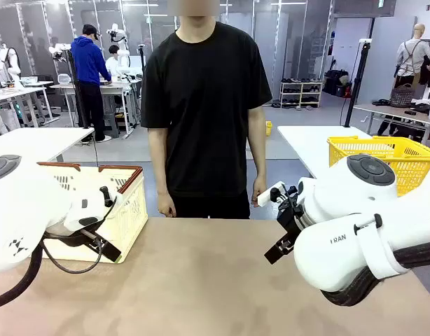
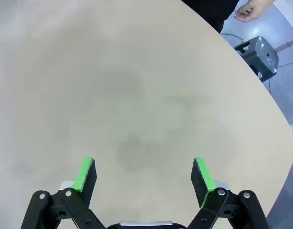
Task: Place the drinks into the Shopping basket.
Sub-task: Pick up one drink and place it into the Shopping basket.
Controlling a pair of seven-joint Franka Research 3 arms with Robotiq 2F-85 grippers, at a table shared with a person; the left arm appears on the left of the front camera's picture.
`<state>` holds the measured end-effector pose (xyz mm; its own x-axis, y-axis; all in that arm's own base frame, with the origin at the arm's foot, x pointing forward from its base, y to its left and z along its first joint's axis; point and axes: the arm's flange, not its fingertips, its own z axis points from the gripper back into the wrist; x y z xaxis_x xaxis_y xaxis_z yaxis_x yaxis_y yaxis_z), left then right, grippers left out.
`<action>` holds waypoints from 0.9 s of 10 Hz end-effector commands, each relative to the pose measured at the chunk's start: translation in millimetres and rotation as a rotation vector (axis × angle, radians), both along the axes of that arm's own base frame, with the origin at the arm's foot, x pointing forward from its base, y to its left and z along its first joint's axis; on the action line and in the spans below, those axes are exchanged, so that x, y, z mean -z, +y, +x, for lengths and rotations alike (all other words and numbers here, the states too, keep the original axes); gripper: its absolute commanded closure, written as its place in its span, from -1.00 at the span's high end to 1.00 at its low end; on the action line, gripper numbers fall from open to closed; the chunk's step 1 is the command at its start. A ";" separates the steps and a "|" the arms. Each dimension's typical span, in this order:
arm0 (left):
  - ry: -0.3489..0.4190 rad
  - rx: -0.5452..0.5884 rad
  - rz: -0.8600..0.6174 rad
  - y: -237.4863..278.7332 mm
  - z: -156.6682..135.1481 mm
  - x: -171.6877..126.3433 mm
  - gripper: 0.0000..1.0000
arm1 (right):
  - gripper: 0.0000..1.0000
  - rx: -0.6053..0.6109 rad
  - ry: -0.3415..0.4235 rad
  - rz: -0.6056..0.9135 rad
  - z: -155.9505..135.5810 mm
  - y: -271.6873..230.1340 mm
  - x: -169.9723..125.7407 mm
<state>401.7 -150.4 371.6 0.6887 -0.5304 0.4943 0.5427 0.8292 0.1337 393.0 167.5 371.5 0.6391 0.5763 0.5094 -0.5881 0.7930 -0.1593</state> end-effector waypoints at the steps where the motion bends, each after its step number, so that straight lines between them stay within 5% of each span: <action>1: 0.000 0.001 0.000 -0.6 -0.2 0.0 1.00 | 1.00 0.000 0.000 0.000 0.0 0.0 0.0; 9: 0.000 0.001 0.000 -0.6 -0.2 0.0 1.00 | 1.00 0.000 0.000 0.000 0.0 0.0 0.0</action>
<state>401.3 -151.4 371.6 0.6876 -0.5319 0.4942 0.5442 0.8282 0.1341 393.0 167.7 371.5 0.6373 0.5788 0.5087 -0.5898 0.7913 -0.1613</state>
